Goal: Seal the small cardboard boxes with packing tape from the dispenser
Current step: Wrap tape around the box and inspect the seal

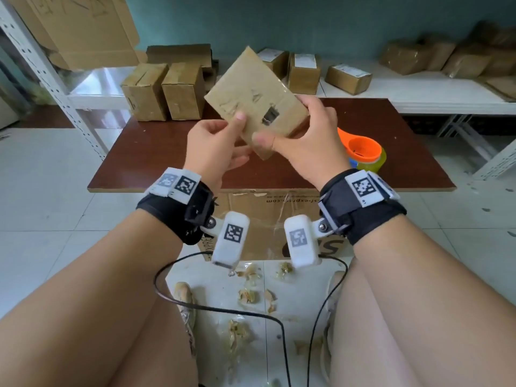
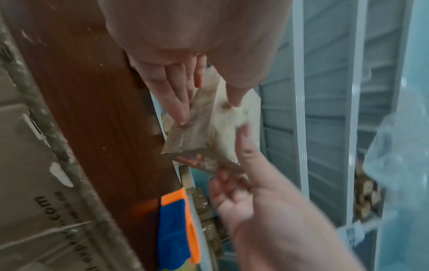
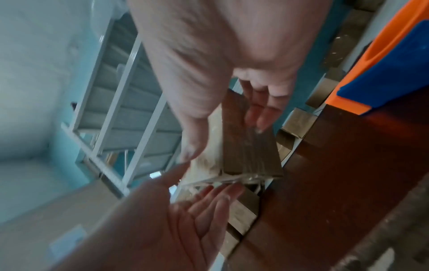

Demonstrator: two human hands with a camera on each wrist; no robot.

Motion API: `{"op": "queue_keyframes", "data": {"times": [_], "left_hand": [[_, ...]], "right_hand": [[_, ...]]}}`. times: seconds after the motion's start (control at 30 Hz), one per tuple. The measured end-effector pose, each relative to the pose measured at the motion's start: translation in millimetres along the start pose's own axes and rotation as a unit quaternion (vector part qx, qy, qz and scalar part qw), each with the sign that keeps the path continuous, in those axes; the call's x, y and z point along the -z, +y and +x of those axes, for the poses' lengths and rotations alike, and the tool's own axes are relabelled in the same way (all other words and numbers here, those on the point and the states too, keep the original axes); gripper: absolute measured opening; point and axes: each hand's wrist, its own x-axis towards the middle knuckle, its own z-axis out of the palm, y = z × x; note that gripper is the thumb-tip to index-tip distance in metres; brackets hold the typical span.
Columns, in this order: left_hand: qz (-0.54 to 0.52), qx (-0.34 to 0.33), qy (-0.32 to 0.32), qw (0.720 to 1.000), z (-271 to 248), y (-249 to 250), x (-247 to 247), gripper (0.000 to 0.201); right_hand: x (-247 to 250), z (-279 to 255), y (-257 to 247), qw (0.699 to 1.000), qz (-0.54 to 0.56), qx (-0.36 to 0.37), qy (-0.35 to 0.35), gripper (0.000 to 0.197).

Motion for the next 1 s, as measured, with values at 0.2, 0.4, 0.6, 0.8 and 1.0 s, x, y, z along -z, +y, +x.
{"op": "queue_keyframes", "data": {"times": [0.2, 0.4, 0.6, 0.8, 1.0], "left_hand": [[-0.001, 0.096, -0.006, 0.995, -11, -18, -16, 0.083], [0.043, 0.037, 0.006, 0.998, -3, -28, -24, 0.064], [0.197, -0.132, -0.013, 0.971, 5, -28, -16, 0.026], [0.234, -0.296, 0.027, 0.926, 0, -17, -9, 0.040], [0.162, -0.323, 0.029, 0.932, -2, -13, -13, 0.046]], "right_hand": [[-8, 3, -9, 0.994, 0.070, 0.087, 0.013, 0.027], [2, 1, -10, 0.996, 0.045, 0.045, 0.055, 0.032], [8, -2, -2, 0.993, -0.091, -0.069, 0.006, 0.098], [-5, 3, 8, 0.984, 0.074, -0.157, -0.028, 0.073], [-9, -3, 1, 0.968, 0.203, -0.135, -0.064, 0.040]]}}
